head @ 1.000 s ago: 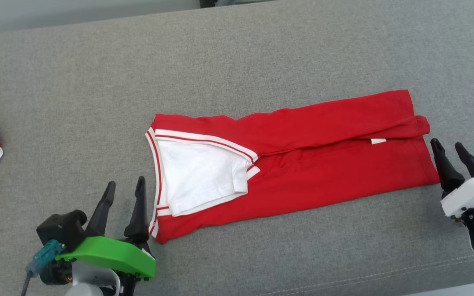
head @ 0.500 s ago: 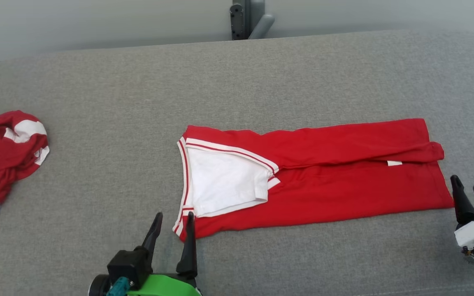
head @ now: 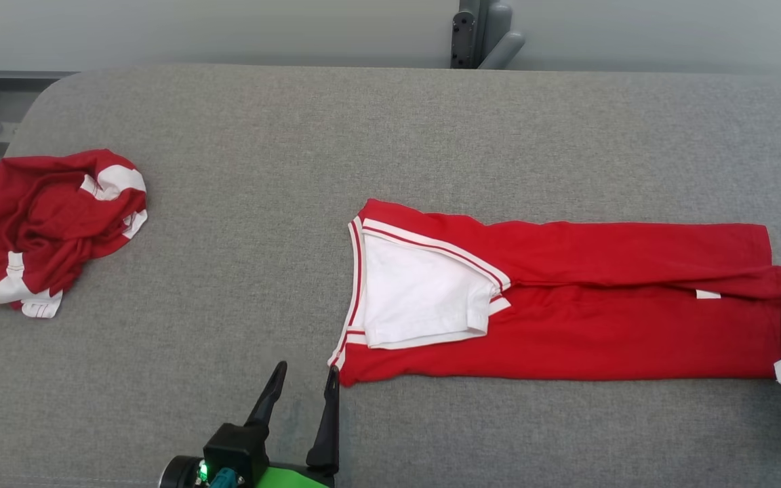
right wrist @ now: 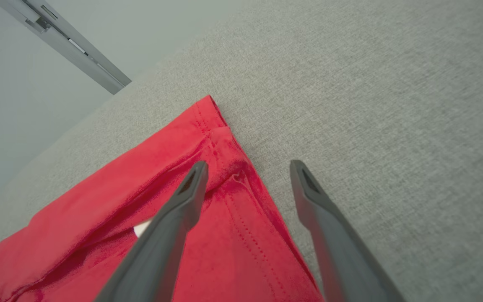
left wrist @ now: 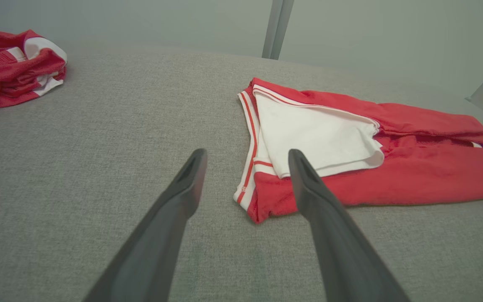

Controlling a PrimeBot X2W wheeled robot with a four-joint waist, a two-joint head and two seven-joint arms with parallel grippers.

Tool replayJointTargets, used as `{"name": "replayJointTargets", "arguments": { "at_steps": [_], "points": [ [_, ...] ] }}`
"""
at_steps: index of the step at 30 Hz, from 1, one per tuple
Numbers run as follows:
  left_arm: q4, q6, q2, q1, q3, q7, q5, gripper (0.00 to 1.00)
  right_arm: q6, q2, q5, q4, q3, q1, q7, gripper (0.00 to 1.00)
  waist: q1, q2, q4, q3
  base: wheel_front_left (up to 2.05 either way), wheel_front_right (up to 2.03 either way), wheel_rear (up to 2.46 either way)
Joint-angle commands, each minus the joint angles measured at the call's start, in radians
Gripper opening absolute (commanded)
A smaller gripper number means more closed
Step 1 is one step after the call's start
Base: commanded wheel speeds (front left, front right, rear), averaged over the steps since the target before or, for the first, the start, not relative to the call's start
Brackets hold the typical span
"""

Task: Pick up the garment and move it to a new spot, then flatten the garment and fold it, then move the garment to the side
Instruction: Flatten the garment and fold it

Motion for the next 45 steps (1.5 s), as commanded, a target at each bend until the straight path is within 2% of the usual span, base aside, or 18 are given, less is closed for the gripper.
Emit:
{"name": "replayJointTargets", "arguments": {
  "at_steps": [1, 10, 13, 14, 15, 17, 18, 19, 20, 21, 26, 36, 45],
  "points": [
    [0.006, -0.008, -0.001, 0.005, -0.005, -0.004, 0.017, 1.00, 0.000, -0.001, 0.007, 0.023, 0.001, -0.019, 0.000, 1.00, 0.0000, 0.0000, 0.009, 0.010, 0.00, 0.00, 0.00],
    [0.013, -0.030, 0.003, -0.016, 0.001, -0.004, 0.018, 1.00, 0.000, 0.005, 0.012, 0.103, 0.032, -0.093, 0.012, 1.00, 0.0000, 0.0000, 0.007, 0.048, 0.00, 0.00, 0.00],
    [0.012, -0.040, -0.002, -0.024, 0.002, -0.004, 0.015, 1.00, 0.000, 0.011, 0.017, 0.135, 0.045, -0.109, 0.027, 0.71, 0.0000, 0.0000, 0.007, 0.061, 0.00, 0.00, 0.00],
    [0.013, -0.046, -0.002, -0.026, 0.000, -0.004, 0.011, 1.00, 0.000, 0.016, 0.015, 0.145, 0.052, -0.111, 0.035, 0.56, 0.0000, 0.0000, 0.007, 0.063, 0.00, 0.00, 0.00],
    [0.012, -0.051, 0.000, -0.027, -0.003, -0.004, 0.008, 1.00, 0.000, 0.020, 0.016, 0.153, 0.057, -0.113, 0.037, 0.50, 0.0000, 0.0000, 0.006, 0.065, 0.00, 0.00, 0.00],
    [0.010, -0.059, 0.011, -0.032, 0.001, -0.004, 0.002, 1.00, 0.000, 0.025, 0.021, 0.164, 0.066, -0.117, 0.044, 0.47, 0.0000, 0.0000, 0.004, 0.069, 0.00, 0.00, 0.00],
    [0.010, -0.064, 0.016, -0.034, 0.005, -0.004, -0.002, 1.00, -0.001, 0.026, 0.021, 0.168, 0.071, -0.118, 0.045, 0.41, 0.0000, 0.0000, 0.002, 0.070, 0.00, 0.00, 0.00],
    [0.010, -0.067, 0.021, -0.036, 0.010, -0.004, -0.006, 1.00, -0.001, 0.028, 0.023, 0.173, 0.074, -0.119, 0.048, 0.27, 0.0000, 0.0000, 0.000, 0.071, 0.00, 0.00, 0.00],
    [0.007, -0.069, 0.026, -0.038, 0.015, -0.004, -0.005, 1.00, -0.001, 0.030, 0.024, 0.176, 0.080, -0.119, 0.052, 0.04, 0.0000, 0.0000, -0.002, 0.071, 0.00, 0.00, 0.00],
    [0.004, -0.069, 0.030, -0.039, 0.020, -0.004, -0.007, 1.00, -0.001, 0.032, 0.024, 0.176, 0.086, -0.121, 0.056, 0.00, 0.0000, 0.0000, -0.003, 0.070, 0.00, 0.00, 0.00],
    [-0.012, -0.061, 0.039, -0.043, 0.036, -0.004, -0.015, 1.00, -0.001, 0.017, 0.021, 0.168, 0.106, -0.126, 0.045, 0.00, 0.0000, 0.0000, -0.011, 0.064, 0.00, 0.00, 0.00],
    [-0.021, -0.053, 0.050, -0.026, 0.040, -0.002, -0.026, 1.00, -0.001, -0.083, -0.005, 0.100, 0.120, -0.144, 0.003, 0.00, 0.0000, 0.0000, -0.033, 0.038, 0.00, 0.00, 0.00],
    [-0.029, -0.048, 0.061, -0.009, 0.051, -0.001, -0.044, 1.00, -0.001, -0.109, -0.005, -0.113, 0.180, -0.147, 0.020, 0.00, 0.0000, 0.0000, -0.063, 0.020, 0.00, 0.00, 0.00]
  ]
}}
